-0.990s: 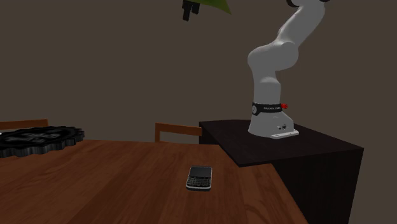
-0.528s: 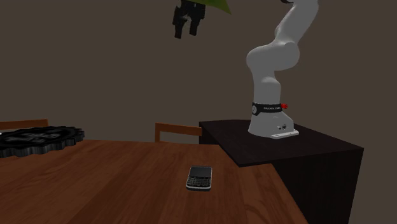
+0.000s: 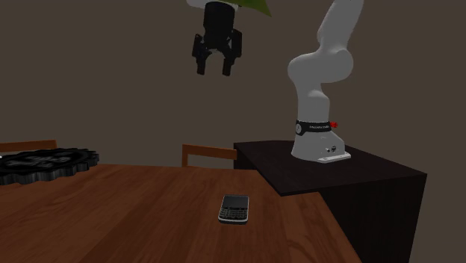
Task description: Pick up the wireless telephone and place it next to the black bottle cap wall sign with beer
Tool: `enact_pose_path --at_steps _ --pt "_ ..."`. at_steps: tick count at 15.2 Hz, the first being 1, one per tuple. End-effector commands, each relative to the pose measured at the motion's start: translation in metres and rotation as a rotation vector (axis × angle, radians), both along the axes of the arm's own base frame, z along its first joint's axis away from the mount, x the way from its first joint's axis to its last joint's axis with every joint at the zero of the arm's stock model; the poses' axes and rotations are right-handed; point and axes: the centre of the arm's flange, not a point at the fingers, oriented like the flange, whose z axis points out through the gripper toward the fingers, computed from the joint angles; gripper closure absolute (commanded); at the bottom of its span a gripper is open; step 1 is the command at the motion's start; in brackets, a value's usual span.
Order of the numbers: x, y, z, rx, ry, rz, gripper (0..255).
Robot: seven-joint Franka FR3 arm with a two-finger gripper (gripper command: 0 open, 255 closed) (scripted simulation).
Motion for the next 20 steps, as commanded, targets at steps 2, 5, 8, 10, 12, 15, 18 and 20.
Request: enact_pose_path --at_steps 2,5,8,10,12,15,18,20 --pt "0.005 0.019 -0.033 -0.012 0.007 0.099 0" --pt "0.007 0.039 -0.067 -0.024 0.015 0.195 0" --pt "0.008 0.059 -0.101 -0.036 0.024 0.291 0" --pt "0.007 0.072 -0.124 -0.044 0.029 0.356 0" --pt "0.006 0.085 -0.147 -0.052 0.035 0.420 0" --pt "0.001 0.104 -0.182 -0.064 0.043 0.516 0" --pt "-0.005 0.121 -0.216 -0.076 0.052 0.613 0" --pt "-0.010 0.132 -0.240 -0.084 0.057 0.677 0"
